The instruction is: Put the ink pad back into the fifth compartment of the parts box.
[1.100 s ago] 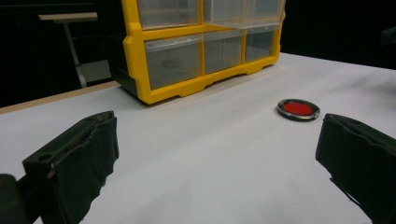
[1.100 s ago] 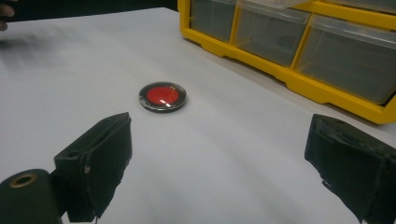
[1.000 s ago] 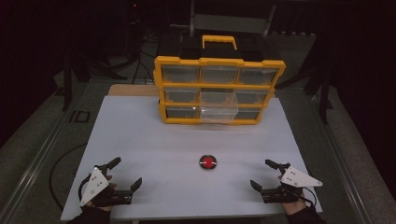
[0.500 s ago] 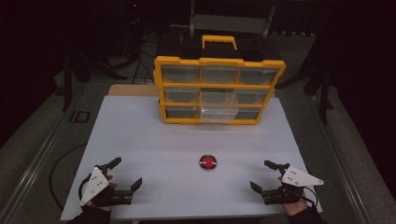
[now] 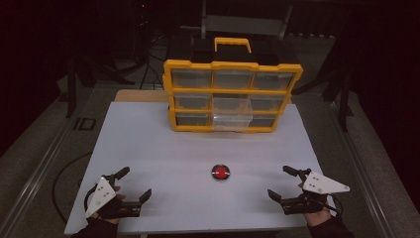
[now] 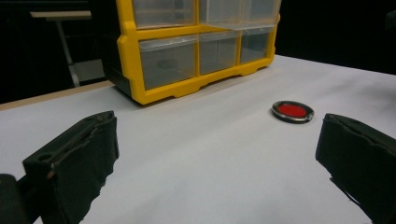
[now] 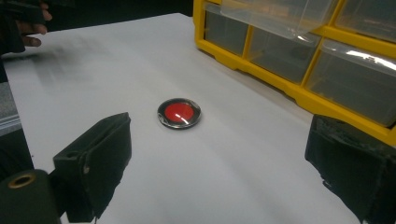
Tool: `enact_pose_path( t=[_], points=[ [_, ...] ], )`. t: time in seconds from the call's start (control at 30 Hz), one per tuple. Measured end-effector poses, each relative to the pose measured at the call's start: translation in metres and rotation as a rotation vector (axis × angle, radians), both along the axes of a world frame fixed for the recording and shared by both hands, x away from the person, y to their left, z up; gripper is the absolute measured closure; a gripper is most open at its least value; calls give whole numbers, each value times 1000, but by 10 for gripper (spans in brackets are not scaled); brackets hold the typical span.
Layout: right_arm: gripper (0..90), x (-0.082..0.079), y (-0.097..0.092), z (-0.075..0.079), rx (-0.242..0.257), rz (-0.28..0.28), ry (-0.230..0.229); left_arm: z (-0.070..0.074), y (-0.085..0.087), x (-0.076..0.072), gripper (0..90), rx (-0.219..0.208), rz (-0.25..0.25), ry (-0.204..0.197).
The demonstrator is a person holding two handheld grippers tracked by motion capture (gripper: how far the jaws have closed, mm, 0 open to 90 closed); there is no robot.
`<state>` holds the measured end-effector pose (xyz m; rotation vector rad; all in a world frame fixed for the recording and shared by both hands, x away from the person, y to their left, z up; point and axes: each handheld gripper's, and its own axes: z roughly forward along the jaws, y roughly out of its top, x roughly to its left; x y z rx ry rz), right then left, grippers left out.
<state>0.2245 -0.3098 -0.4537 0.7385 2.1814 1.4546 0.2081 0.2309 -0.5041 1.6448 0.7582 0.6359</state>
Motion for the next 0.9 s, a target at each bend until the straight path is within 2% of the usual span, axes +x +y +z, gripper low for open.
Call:
enact_pose_path(
  t=[0.07,0.27,0.8,0.9],
  points=[
    [73,1,1,2,2,5,5,0,0,0,0,1,0,0],
    [73,4,4,12,7,12,-18,0,0,0,0,1,-1,-1],
    [74,14,22,34,-41,48,-53,0,1,1,0,-4,-3,3],
    [74,17,26,36,-35,59,-58,0,1,1,0,-8,-3,6]
  ],
)
